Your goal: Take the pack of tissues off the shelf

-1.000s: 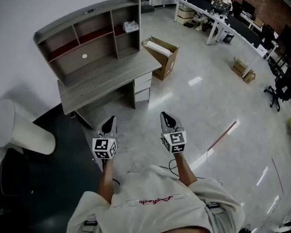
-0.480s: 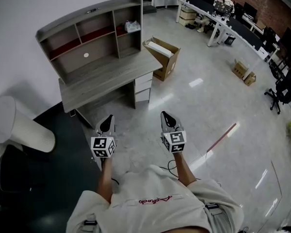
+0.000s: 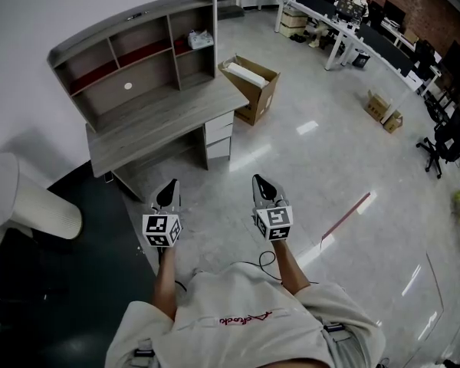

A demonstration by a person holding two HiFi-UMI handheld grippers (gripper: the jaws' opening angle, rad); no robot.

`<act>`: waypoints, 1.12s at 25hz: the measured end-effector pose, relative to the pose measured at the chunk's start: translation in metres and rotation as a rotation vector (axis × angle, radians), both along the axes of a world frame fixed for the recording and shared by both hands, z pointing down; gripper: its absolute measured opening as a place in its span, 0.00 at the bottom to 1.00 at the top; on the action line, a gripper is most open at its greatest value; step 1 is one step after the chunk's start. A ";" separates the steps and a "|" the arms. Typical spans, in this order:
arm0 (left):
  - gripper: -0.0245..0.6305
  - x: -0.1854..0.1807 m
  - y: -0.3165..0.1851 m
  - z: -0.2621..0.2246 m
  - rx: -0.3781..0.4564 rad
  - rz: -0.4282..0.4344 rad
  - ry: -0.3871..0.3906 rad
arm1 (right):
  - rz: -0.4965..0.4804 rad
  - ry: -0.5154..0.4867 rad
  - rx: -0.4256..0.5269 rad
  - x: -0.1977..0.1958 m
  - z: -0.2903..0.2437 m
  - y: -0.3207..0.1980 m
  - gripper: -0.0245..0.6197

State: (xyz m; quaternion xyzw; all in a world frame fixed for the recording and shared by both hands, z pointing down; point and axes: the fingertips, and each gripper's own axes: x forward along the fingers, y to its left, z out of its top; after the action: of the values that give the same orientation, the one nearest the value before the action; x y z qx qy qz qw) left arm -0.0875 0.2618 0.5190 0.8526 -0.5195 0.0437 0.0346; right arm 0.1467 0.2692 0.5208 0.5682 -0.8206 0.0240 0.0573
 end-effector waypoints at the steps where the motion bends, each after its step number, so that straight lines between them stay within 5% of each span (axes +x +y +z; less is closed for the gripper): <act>1: 0.04 0.006 0.001 0.002 -0.002 0.000 0.000 | -0.004 0.001 -0.002 0.004 0.001 0.000 0.05; 17: 0.04 0.047 -0.019 0.018 -0.020 -0.040 -0.004 | -0.069 -0.006 -0.025 0.035 0.020 -0.032 0.05; 28: 0.04 0.048 -0.127 0.033 -0.030 0.014 0.015 | -0.053 0.022 -0.038 0.023 0.030 -0.134 0.05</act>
State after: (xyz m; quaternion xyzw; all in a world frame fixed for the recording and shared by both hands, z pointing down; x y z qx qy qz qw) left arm -0.0399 0.1345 0.5517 0.8559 -0.5127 0.0451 0.0510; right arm 0.1694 0.1352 0.5505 0.5454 -0.8339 0.0319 0.0780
